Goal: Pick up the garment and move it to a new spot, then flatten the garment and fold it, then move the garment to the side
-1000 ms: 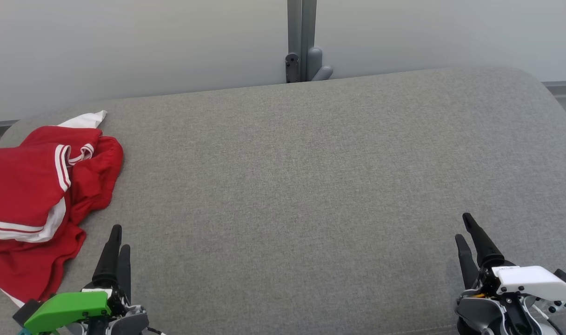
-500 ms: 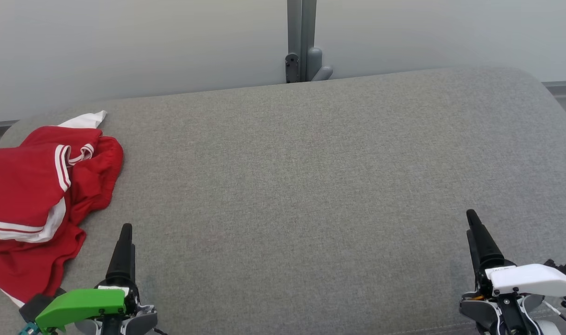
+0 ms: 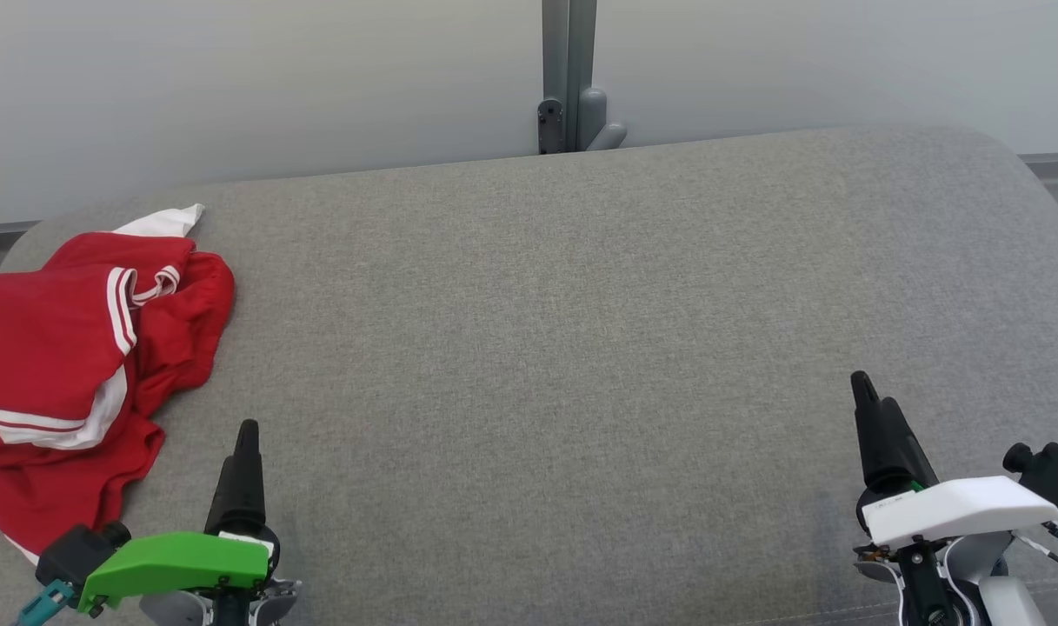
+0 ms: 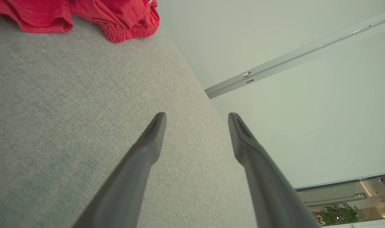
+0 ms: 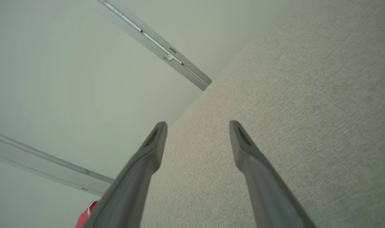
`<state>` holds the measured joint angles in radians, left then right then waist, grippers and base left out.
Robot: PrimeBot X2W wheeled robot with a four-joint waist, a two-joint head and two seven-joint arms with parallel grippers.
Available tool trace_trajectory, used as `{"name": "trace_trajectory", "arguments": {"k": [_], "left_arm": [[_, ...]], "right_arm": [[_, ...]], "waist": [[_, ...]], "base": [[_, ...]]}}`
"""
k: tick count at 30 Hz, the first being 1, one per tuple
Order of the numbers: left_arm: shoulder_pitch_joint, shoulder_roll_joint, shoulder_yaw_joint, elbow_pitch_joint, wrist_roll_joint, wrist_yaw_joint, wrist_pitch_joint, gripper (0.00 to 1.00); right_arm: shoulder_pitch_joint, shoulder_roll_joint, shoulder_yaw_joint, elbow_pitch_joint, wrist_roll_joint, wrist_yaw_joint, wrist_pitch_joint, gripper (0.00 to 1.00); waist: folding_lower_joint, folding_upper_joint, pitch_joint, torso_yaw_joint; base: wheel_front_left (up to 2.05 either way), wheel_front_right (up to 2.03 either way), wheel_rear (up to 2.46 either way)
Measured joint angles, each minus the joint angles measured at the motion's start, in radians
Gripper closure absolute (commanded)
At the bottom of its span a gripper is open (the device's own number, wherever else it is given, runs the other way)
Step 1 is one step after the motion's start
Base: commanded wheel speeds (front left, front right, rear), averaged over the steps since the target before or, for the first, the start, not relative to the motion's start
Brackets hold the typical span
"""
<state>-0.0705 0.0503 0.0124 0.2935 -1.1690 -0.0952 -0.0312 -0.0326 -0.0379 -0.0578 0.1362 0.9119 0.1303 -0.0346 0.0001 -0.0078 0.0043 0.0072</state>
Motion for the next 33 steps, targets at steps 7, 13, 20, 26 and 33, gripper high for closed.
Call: {"name": "trace_trajectory", "arguments": {"k": [7, 13, 20, 26, 33], "left_arm": [[0.000, 0.007, -0.011, 0.005, 0.129, 0.000, -0.023, 0.00], [0.009, 0.008, -0.013, 0.003, 0.252, 0.000, -0.042, 0.00], [0.020, 0.008, -0.015, 0.008, 0.373, -0.001, -0.064, 0.00], [0.025, 0.008, -0.014, -0.007, 0.465, -0.003, -0.082, 0.00], [0.035, 0.007, -0.013, -0.019, 0.558, -0.011, -0.102, 0.00]], "right_arm": [[0.000, -0.001, 0.017, -0.002, -0.142, 0.000, -0.021, 0.00], [0.000, -0.002, 0.036, 0.004, -0.255, 0.000, -0.039, 0.00], [0.004, -0.003, 0.040, 0.014, -0.359, 0.000, -0.062, 0.00], [0.009, -0.004, 0.033, 0.013, -0.427, 0.000, -0.080, 0.00], [0.015, -0.004, 0.026, 0.003, -0.510, 0.000, -0.100, 0.00]], "waist": [[0.0000, 0.0000, 0.000, 0.005], [0.0000, 0.0000, 0.000, 0.007], [0.0000, 0.0000, -0.002, 0.011], [0.0000, 0.0000, -0.004, 0.012], [0.0000, 0.0000, -0.004, 0.013]], "base": [[0.00, 0.00, 0.00], [0.00, 0.00, 0.00], [0.00, 0.00, 0.00], [0.00, 0.00, 0.00], [0.00, 0.00, 0.00]]}}
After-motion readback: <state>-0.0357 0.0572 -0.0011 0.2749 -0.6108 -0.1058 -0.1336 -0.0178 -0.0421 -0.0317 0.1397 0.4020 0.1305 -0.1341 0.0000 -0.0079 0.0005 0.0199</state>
